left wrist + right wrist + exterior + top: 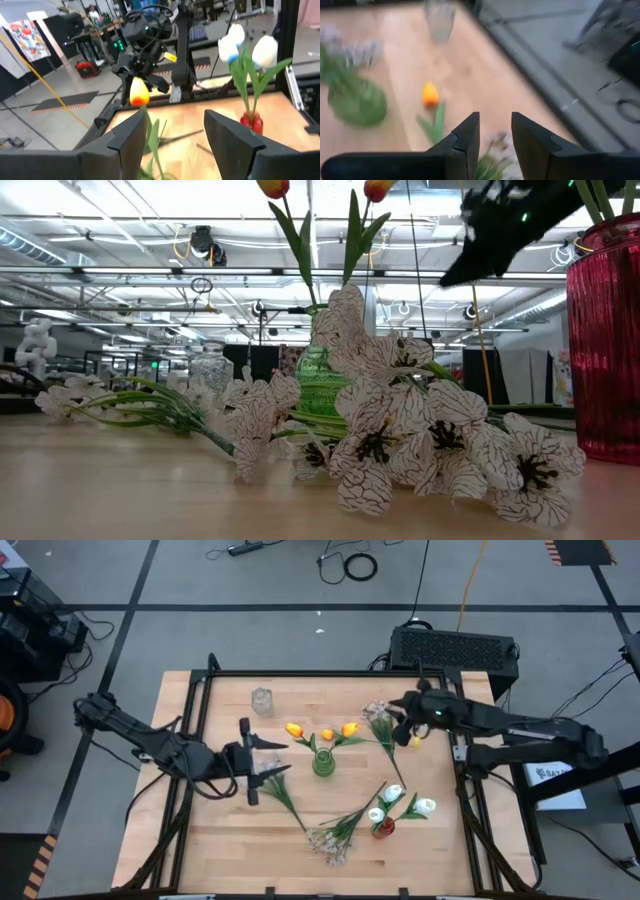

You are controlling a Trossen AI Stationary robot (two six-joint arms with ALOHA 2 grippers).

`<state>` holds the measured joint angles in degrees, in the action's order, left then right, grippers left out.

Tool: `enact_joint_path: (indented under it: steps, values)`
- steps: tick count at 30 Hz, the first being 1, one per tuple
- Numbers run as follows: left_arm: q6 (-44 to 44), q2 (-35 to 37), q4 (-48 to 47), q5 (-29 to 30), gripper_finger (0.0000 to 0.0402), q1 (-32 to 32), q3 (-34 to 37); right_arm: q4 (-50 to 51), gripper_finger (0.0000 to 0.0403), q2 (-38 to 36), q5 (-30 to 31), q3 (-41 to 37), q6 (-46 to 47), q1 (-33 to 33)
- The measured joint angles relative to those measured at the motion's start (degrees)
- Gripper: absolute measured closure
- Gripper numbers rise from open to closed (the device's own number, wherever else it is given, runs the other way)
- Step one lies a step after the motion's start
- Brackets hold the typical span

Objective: Sort flowers into vase by color
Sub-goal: Put the yellow tulip into the green vase

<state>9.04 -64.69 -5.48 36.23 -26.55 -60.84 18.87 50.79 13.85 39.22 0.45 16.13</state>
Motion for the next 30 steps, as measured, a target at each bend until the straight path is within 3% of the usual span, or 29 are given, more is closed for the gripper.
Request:
enact_joint_path:
  steps: [5,11,20,30]
  values:
    - [-4.02,1.63,-8.56,-0.05,0.0194,-0.01,0.02,-8.71,0.0299,8.14,-11.06,-3.92,-5.07,4.54]
    - [-8.91,2.57,-17.43,-0.09,0.0194,-0.04,0.04,-11.48,0.0277,17.97,-15.57,-4.15,-7.19,6.12]
    - [-10.30,2.63,-18.08,-0.09,0.0194,-0.15,0.04,-13.82,0.0206,27.12,-17.61,-4.15,-9.92,5.93]
    - [-10.25,2.63,-18.03,-0.08,0.0194,-0.15,0.04,-14.43,0.0214,34.01,-19.90,-4.15,-10.63,5.93]
